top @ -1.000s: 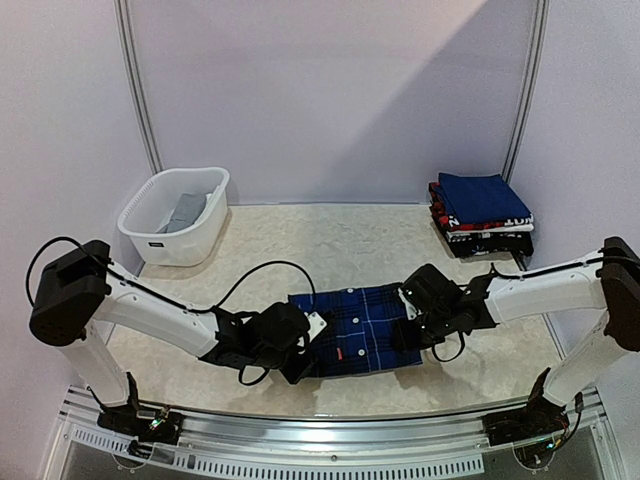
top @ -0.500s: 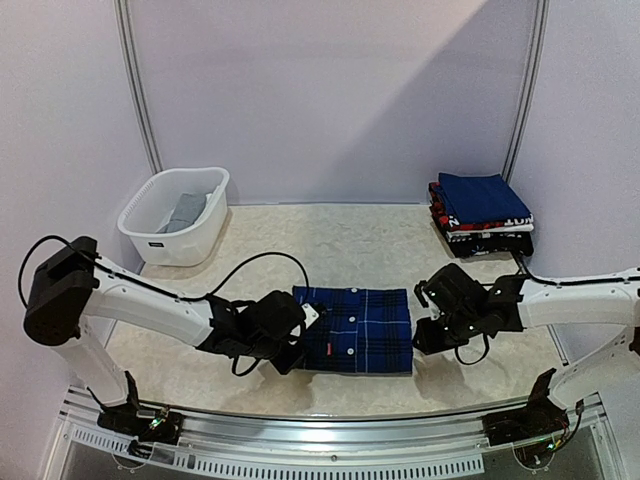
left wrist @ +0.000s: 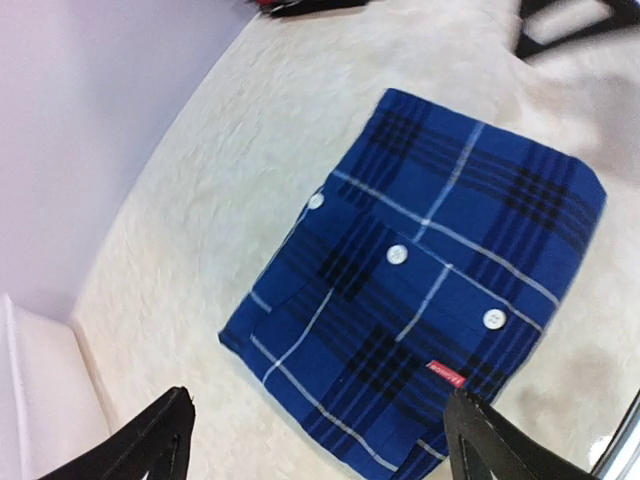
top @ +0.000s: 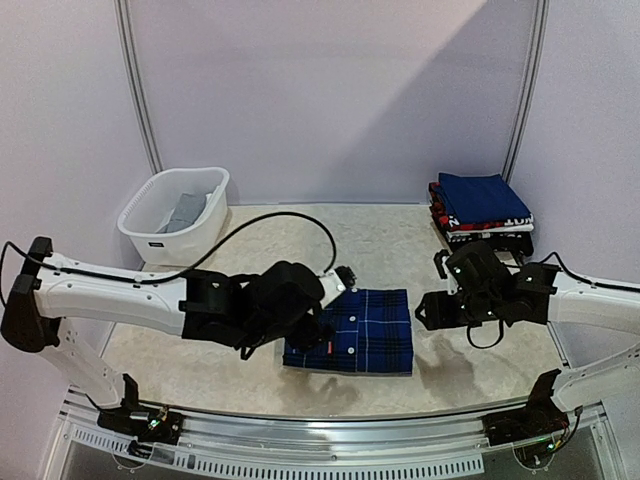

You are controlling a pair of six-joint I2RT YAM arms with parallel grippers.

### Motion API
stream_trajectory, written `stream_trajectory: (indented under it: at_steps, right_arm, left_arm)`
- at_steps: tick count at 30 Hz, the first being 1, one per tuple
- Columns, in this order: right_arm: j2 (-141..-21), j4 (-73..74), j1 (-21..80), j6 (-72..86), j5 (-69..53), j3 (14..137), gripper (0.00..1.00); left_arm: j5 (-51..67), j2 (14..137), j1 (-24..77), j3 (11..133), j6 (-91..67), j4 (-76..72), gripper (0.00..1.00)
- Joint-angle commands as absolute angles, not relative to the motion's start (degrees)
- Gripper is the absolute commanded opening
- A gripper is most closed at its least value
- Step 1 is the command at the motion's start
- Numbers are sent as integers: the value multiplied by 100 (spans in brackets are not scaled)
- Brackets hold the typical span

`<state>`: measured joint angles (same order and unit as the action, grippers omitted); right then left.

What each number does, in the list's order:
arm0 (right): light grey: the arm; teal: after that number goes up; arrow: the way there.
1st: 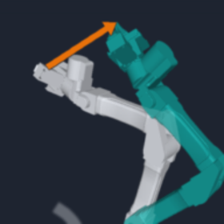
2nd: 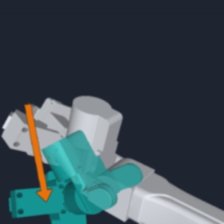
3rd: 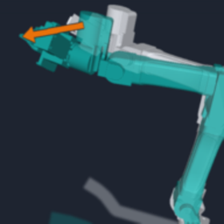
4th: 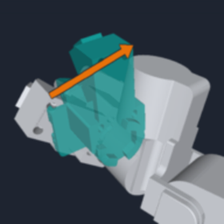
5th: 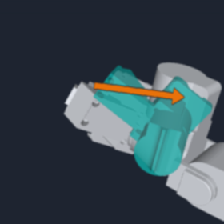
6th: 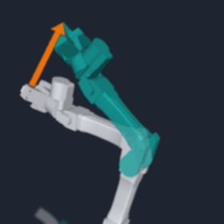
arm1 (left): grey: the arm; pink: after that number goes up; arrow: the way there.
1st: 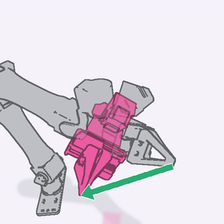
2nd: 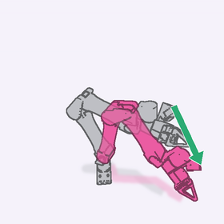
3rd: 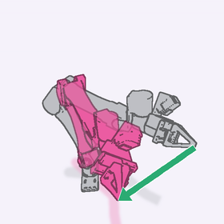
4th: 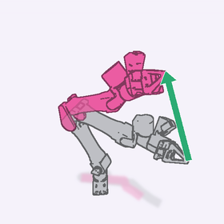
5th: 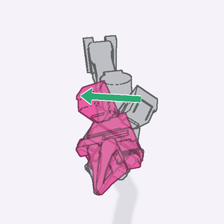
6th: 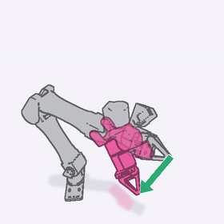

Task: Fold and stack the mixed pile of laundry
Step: Pick up the square-folded shirt from the center of the board.

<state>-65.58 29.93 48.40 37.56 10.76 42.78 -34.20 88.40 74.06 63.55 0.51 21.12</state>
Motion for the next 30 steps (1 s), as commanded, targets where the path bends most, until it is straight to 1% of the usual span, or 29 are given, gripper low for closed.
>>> stream_trajectory:
  at_steps: [1, 3, 8, 12, 16, 20, 23, 27, 29, 30]
  right_arm:
    - [-6202, 2789, 4356, 3768, 1032, 4150, 67]
    - [-6065, 2732, 4182, 3754, 929, 4040, 70]
    - [-5777, 2758, 3904, 3719, 801, 3842, 73]
    - [-5561, 2735, 3820, 3737, 765, 3692, 76]
    - [-5540, 2667, 3753, 3756, 716, 3586, 80]
    - [-5596, 2538, 3636, 3803, 642, 3505, 90]
    - [-5595, 2466, 3536, 3836, 587, 3419, 94]
    - [-5588, 2440, 3478, 3839, 546, 3367, 96]
    - [-5594, 2426, 3479, 3831, 528, 3366, 96]
    - [-5598, 2414, 3477, 3831, 521, 3366, 96]
  left_arm:
    - [-3912, 9656, 7975, 6816, 1392, 2608, 89]
    - [-3842, 10091, 8149, 7070, 1806, 2658, 89]
    - [-3581, 11002, 8209, 7731, 2319, 2799, 87]
    - [-3349, 11449, 8218, 8036, 2526, 2801, 81]
    - [-3196, 11805, 8244, 8243, 2713, 2751, 81]
    - [-3186, 12176, 8253, 8399, 2910, 2607, 80]
    - [-3217, 12392, 8253, 8457, 3033, 2467, 78]
    - [-3008, 12467, 8253, 8440, 3094, 2286, 74]
    - [-3062, 12511, 8253, 8438, 3143, 2209, 71]
    - [-3119, 12556, 8253, 8451, 3172, 2183, 65]
